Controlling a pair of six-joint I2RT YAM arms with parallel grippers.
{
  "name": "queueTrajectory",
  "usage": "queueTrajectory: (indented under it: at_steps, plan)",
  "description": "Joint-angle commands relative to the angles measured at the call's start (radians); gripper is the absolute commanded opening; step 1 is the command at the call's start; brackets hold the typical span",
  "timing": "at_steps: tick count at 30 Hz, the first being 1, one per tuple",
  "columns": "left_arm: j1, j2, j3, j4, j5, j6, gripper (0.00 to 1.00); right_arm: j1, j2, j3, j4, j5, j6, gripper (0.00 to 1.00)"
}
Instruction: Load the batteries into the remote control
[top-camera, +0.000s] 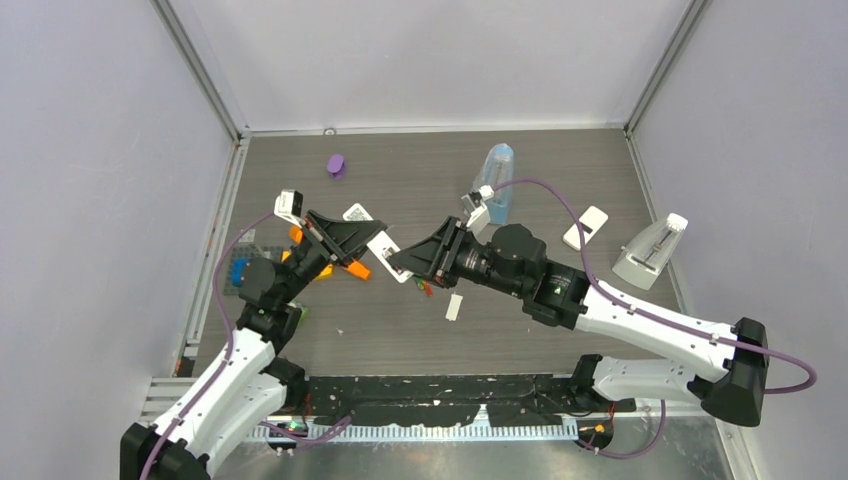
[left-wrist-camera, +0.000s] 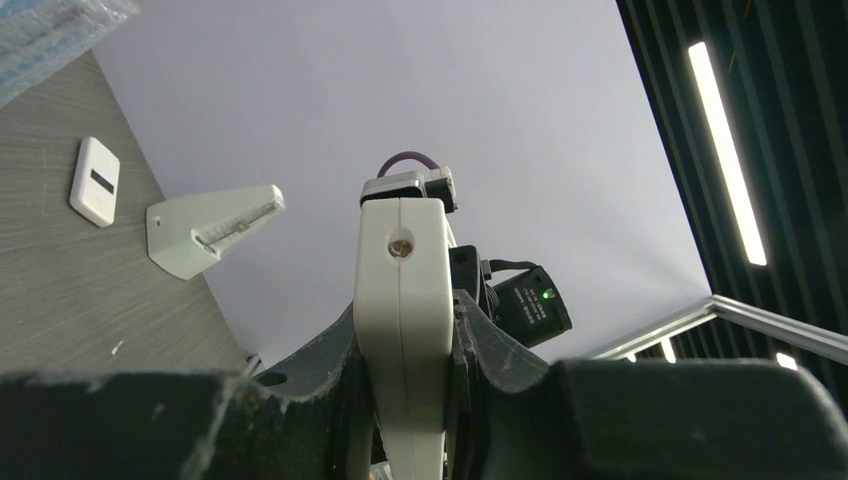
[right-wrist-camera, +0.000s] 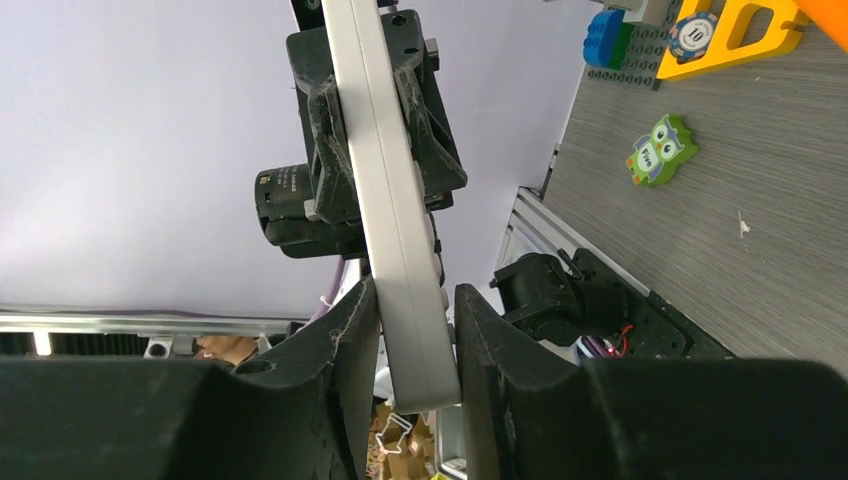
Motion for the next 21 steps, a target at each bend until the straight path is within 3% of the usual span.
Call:
queueTrajectory:
  at_steps: [1, 8, 14, 16, 17, 21]
  plan:
    - [0.002, -0.016, 0.048, -0.015, 0.003, 0.018, 0.00, 0.005, 0.021, 0.076, -0.115, 0.020, -0.068, 0.06]
    - [0.002, -0.044, 0.141, -0.257, 0.018, 0.009, 0.00, 0.007, 0.054, 0.107, -0.196, 0.049, -0.165, 0.06]
    - [0.001, -0.042, 0.155, -0.325, 0.020, 0.000, 0.00, 0.007, 0.060, 0.100, -0.201, 0.058, -0.179, 0.08]
    - [0.002, -0.041, 0.147, -0.313, 0.019, 0.005, 0.00, 0.007, 0.051, 0.100, -0.193, 0.058, -0.174, 0.25]
    - [0.002, -0.040, 0.144, -0.305, 0.019, 0.011, 0.00, 0.007, 0.046, 0.100, -0.190, 0.058, -0.170, 0.39]
    - [0.002, -0.047, 0.135, -0.316, 0.004, 0.080, 0.00, 0.001, 0.000, 0.092, -0.165, 0.104, -0.163, 0.72]
